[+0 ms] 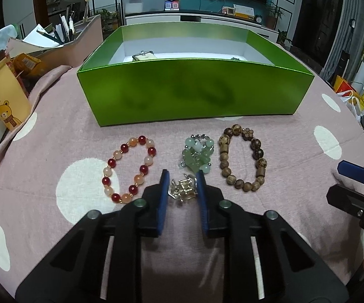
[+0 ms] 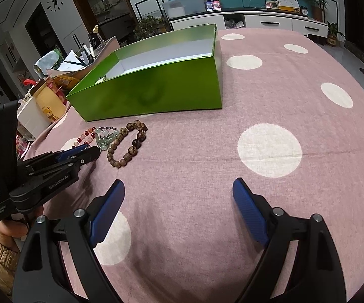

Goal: Organize jewelry
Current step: 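Close the left gripper on the small silver charm, then grasp the brown wooden bead bracelet with the right gripper while the left holds the charm, then carry the silver charm and wooden bracelet up over the green box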

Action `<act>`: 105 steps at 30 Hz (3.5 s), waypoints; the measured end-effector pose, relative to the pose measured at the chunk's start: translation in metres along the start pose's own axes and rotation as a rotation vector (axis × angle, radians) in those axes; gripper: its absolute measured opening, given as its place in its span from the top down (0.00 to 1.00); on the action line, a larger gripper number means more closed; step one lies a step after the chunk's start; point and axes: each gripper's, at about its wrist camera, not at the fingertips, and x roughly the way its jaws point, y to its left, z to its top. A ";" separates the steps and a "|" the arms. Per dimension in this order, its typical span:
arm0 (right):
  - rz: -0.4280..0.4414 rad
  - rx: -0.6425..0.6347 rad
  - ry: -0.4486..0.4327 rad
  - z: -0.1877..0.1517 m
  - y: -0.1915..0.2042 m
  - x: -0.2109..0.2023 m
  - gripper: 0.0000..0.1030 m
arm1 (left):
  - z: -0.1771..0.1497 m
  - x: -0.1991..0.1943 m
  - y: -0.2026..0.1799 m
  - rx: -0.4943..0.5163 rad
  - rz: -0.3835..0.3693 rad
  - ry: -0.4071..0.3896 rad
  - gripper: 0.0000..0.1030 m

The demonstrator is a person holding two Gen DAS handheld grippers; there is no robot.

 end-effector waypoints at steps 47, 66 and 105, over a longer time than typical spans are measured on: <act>-0.087 -0.145 0.056 0.046 0.048 0.073 0.90 | 0.000 -0.054 0.033 -0.094 -0.056 -0.061 0.80; 0.075 -0.013 -0.148 0.047 0.007 -0.031 0.90 | 0.000 -0.067 0.023 -0.079 -0.088 -0.081 0.80; 0.067 -0.030 -0.292 0.084 -0.006 -0.081 0.90 | 0.079 -0.086 -0.011 0.048 -0.022 -0.182 0.80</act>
